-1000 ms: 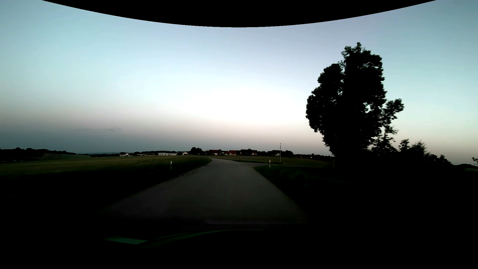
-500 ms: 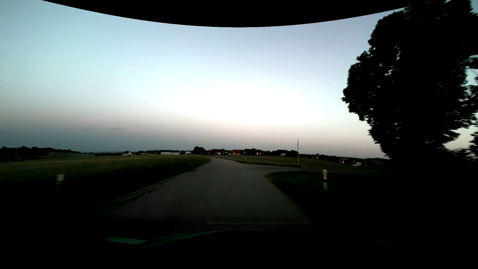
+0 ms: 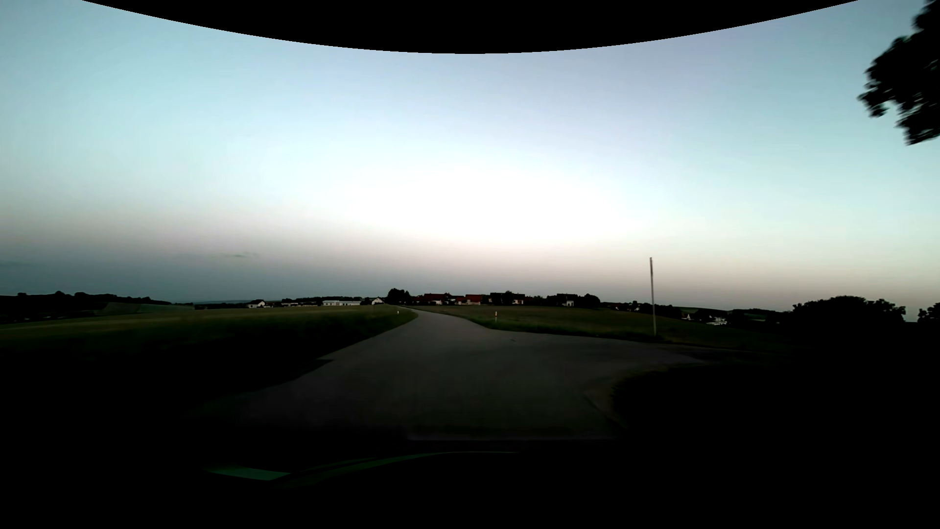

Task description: Follow the waypoints while adhering to traffic rules and regulations

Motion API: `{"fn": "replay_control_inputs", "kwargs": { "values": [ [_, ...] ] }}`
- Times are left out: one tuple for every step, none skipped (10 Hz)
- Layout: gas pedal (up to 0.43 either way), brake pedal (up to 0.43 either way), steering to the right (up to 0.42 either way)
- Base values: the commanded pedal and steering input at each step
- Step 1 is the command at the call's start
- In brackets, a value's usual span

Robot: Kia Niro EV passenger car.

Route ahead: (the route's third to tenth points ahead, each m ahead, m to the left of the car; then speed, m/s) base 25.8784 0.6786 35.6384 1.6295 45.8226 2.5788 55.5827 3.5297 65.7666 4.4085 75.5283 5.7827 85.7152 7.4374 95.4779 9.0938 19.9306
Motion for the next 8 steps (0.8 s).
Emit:
{"fn": "replay_control_inputs", "kwargs": {
  "values": [
    [0.169,0.0,-0.012],
    [0.169,0.0,-0.012],
    [0.169,0.0,-0.011],
    [0.169,0.0,-0.012],
    [0.169,0.0,-0.012],
    [0.169,0.0,-0.013],
    [0.169,0.0,-0.014],
    [0.169,0.0,-0.014]
  ]
}}
